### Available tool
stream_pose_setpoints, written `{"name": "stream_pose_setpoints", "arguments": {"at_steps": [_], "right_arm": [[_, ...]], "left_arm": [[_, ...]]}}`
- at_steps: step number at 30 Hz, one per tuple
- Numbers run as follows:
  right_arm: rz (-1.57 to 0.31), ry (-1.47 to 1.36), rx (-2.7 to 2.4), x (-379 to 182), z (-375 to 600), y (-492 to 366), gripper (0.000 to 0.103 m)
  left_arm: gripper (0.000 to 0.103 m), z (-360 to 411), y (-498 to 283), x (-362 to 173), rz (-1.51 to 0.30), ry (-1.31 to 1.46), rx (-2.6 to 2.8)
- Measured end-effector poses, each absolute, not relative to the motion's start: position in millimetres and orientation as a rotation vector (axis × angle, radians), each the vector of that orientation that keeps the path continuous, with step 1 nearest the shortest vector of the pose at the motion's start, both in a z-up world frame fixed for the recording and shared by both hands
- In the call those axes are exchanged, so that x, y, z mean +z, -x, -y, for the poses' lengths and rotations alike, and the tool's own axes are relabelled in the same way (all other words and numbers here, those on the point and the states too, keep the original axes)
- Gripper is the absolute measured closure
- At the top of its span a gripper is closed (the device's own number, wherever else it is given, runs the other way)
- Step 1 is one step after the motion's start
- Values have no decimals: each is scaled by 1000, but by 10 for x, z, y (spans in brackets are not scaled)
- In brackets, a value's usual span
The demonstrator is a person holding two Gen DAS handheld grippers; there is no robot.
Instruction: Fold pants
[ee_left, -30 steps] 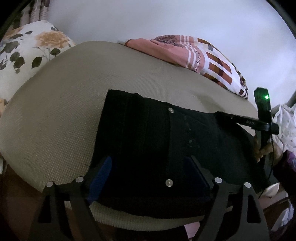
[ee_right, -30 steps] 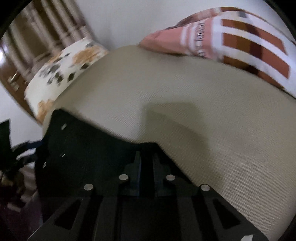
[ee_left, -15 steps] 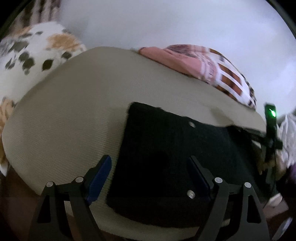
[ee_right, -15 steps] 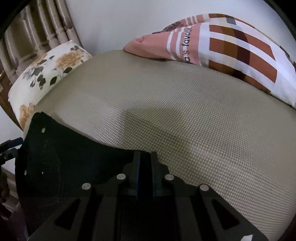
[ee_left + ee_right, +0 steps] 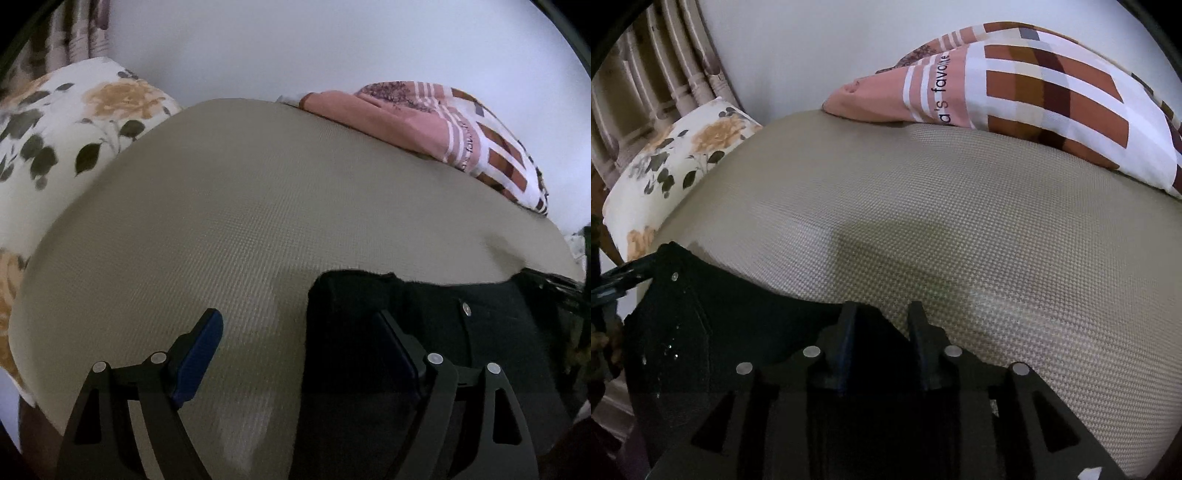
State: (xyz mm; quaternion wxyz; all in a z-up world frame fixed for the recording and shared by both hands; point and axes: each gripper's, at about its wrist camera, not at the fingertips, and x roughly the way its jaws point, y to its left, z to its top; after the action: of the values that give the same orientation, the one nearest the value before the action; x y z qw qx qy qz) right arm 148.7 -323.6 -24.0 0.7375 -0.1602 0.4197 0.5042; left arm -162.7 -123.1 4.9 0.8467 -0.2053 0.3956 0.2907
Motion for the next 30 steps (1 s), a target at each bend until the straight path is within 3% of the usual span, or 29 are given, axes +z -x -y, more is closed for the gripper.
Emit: {"name": "stream_pose_setpoints", "arguments": {"at_steps": [9,11,13,26,30], "right_arm": [[-919,349,1100,-245,3223,-1464,78],[-914,351,1093,-249,3224,-1465,74],[-910,354,1086,-248,3215,-1464,65],[-971,339,1111,-211,3226,-1555,46],[-938,100,1003,159,3745,-1743,46]], "left_arm": [[19,957,1516,122,-823,440,622],[17,1020,1599,122,-808,417,616],[7,1078,1639,95,-800,354,632],[5,914,1882,285,-800,472,686],[5,940,2144,558,-730,474,807]]}}
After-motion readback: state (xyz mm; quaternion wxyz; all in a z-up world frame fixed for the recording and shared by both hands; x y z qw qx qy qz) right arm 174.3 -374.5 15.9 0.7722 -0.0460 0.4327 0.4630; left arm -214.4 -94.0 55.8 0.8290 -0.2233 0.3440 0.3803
